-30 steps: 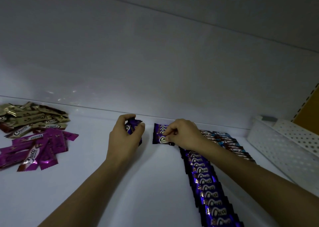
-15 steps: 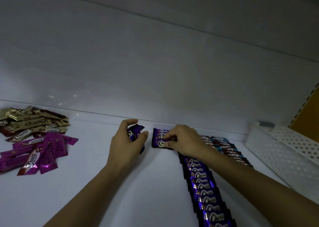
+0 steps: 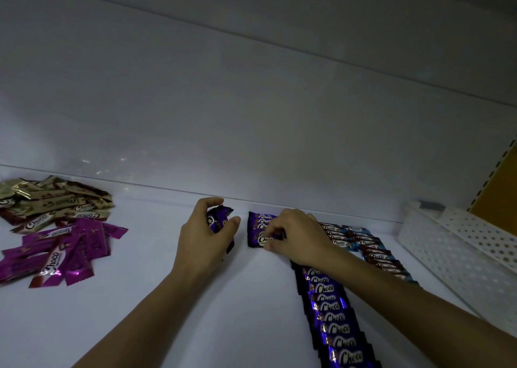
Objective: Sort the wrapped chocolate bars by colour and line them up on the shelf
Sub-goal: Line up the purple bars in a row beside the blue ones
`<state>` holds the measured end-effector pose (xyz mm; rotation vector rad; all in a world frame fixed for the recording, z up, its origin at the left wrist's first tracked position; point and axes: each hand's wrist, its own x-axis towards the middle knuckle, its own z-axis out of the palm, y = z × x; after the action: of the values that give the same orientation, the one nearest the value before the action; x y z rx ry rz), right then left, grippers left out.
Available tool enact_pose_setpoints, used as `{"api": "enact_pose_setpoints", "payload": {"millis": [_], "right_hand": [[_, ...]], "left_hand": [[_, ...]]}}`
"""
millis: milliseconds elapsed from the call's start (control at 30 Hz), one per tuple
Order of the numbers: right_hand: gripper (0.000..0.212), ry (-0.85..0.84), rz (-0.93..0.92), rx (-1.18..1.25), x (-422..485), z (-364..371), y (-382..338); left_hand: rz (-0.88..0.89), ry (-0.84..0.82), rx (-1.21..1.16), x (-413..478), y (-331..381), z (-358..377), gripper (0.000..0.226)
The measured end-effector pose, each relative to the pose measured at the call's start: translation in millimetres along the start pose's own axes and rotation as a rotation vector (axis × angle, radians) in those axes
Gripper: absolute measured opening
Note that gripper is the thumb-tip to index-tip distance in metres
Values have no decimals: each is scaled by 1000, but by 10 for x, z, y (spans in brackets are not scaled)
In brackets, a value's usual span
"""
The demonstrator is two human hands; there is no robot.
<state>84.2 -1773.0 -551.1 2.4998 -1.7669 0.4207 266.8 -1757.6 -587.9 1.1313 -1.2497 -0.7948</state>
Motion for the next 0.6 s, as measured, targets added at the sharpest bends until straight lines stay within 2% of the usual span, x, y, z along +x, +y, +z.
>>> {"api": "enact_pose_setpoints", "payload": {"millis": [100,200,433,600], "right_hand": [[37,-20,51,42,41,-37,10],[47,-114,112,6,119,-70,46],[47,-229,140,-20,211,-97,60],[42,-230,130,-23,249,-103,37]], "left_hand": [[-3,-5,5,5,-2,-5,33],[-8,-5,10,7,-11,-2,34],[3,-9,17,7,-24,9,33],[6,-2,3,0,-33,2,32]]}}
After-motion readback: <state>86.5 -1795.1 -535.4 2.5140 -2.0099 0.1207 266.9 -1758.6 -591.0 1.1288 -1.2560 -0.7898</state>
